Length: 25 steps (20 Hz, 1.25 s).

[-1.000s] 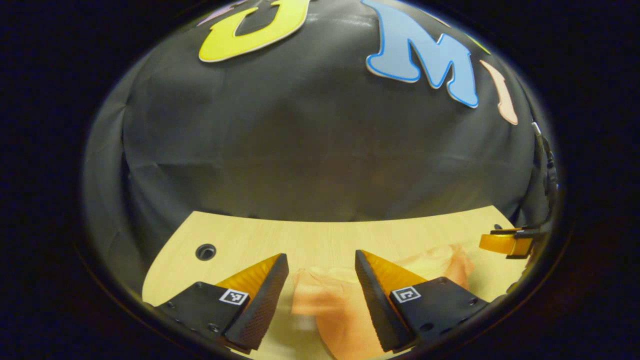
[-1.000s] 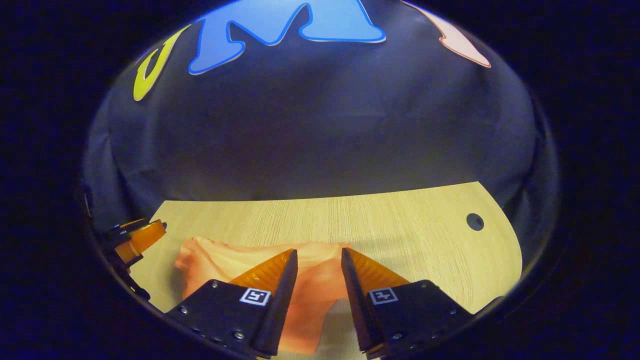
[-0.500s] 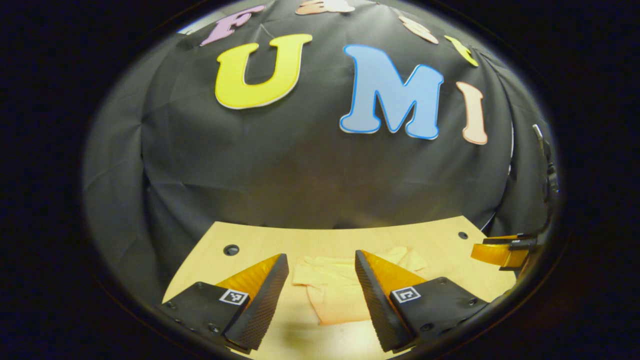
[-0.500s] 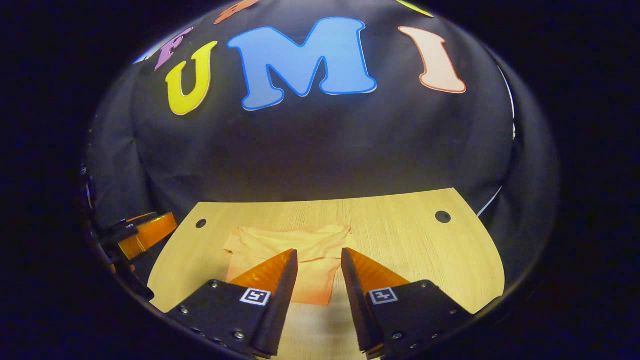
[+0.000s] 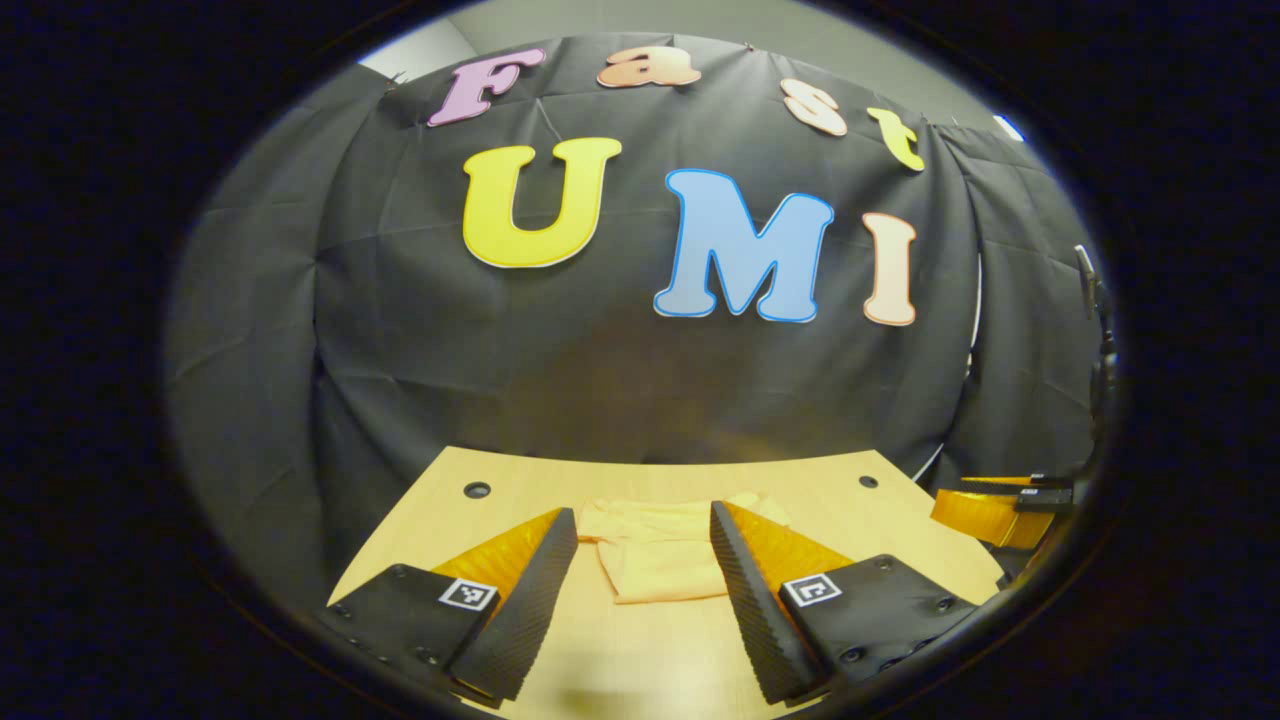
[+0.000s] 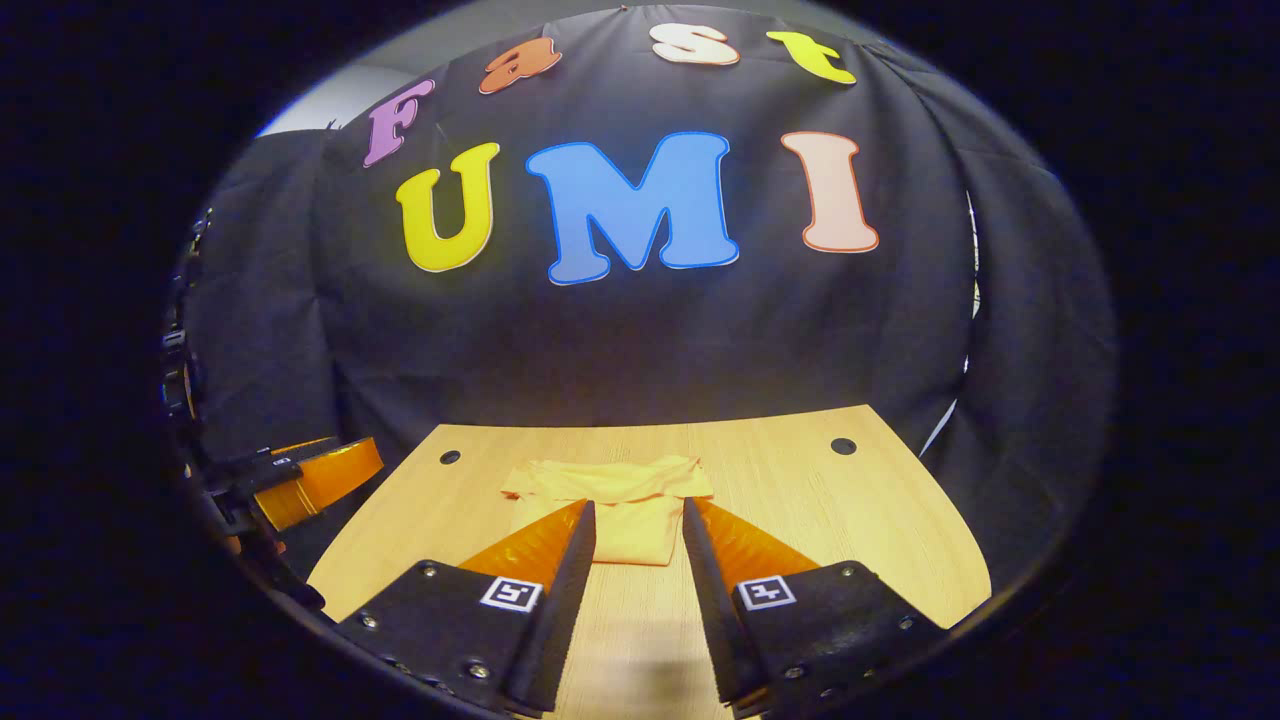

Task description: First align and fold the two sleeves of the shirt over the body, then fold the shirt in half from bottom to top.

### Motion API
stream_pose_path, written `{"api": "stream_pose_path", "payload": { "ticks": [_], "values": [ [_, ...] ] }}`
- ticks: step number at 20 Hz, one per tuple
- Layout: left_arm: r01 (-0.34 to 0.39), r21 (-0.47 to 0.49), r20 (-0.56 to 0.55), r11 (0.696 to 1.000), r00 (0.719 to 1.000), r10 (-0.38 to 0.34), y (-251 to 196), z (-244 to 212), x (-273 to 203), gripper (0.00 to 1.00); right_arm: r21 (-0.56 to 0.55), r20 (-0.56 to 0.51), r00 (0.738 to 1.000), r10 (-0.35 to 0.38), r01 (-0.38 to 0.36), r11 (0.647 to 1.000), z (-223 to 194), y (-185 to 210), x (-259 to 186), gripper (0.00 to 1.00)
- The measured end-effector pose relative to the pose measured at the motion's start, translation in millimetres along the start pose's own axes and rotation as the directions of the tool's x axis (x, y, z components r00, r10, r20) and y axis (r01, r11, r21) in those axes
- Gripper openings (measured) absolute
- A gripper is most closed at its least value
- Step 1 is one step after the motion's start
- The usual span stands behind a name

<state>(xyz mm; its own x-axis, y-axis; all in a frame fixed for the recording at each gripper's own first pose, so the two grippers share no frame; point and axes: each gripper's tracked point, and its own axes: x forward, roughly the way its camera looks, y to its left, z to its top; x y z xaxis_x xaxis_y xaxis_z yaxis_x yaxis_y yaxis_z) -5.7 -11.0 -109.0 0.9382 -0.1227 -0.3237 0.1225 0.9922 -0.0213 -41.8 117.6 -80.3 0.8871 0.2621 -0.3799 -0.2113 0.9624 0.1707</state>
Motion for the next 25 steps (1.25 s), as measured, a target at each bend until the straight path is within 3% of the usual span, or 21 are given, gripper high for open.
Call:
{"api": "stream_pose_path", "payload": {
  "ticks": [3, 12, 20, 23, 24, 25],
  "values": [
    [0.041, 0.031, 0.003, 0.999, 0.999, -0.041, -5, -8, -25, 0.89, 0.043, 0.008, 1.0, -0.029, 0.029, 0.999, -10, 0, -21, 0.57],
    [0.113, 0.077, 0.033, 0.991, 0.993, -0.116, -26, 4, -42, 0.89, 0.091, 0.074, 0.991, -0.115, 0.109, 0.99, -3, -14, -51, 0.57],
    [0.099, 0.096, 0.059, 0.991, 0.993, -0.104, -34, 13, -51, 0.88, 0.08, 0.102, 0.991, -0.085, 0.077, 0.994, 13, -16, -49, 0.57],
    [0.087, 0.111, 0.066, 0.99, 0.993, -0.094, -42, 20, -45, 0.88, 0.062, 0.152, 0.98, -0.127, 0.118, 0.991, 30, -34, -45, 0.57],
    [0.09, 0.119, 0.076, 0.989, 0.992, -0.099, -49, 24, -43, 0.88, 0.059, 0.172, 0.975, -0.14, 0.132, 0.99, 37, -43, -43, 0.59],
    [0.092, 0.131, 0.096, 0.987, 0.99, -0.104, -58, 29, -39, 0.89, 0.055, 0.195, 0.968, -0.159, 0.151, 0.987, 43, -55, -44, 0.77]
  ]
}}
